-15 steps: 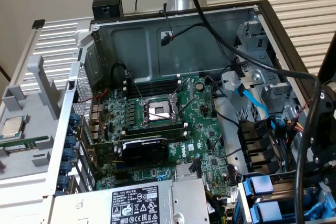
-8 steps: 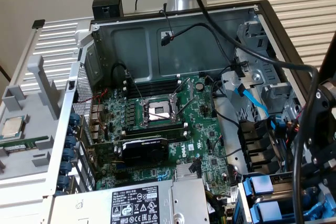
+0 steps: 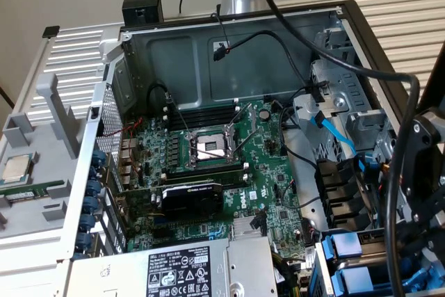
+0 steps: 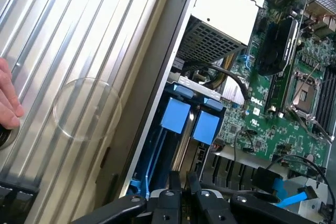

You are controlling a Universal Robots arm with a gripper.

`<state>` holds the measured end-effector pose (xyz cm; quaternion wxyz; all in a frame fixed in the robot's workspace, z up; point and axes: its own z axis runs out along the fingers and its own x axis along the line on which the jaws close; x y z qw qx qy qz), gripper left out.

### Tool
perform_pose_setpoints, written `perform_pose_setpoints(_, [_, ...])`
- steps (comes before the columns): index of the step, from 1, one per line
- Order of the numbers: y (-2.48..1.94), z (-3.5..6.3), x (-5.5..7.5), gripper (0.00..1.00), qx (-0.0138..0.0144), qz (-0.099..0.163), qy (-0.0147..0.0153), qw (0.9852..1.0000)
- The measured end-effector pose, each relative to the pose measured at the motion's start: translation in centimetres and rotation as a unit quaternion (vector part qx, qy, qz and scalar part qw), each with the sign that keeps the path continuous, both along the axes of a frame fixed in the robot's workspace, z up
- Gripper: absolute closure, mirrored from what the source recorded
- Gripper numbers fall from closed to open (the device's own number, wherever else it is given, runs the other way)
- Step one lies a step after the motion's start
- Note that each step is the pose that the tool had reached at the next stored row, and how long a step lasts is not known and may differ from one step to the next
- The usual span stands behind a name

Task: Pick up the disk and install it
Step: 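Insert the first disk wire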

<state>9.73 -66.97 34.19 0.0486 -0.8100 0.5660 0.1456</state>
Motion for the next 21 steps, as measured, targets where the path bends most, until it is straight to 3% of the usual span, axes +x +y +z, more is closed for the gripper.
perform_pose_setpoints(3, [0.24,0.04,-0.1,0.84,-0.0110,0.000,-0.0002,0.9999])
perform_pose_setpoints(5, [0.40,0.09,-0.1,0.84,-0.0165,0.000,-0.0003,0.9999])
perform_pose_setpoints(15, [1.25,0.36,-0.6,0.84,-0.0330,0.000,-0.0008,0.9995])
perform_pose_setpoints(21, [2.08,0.60,-0.7,0.84,-0.0473,0.000,-0.0013,0.9989])
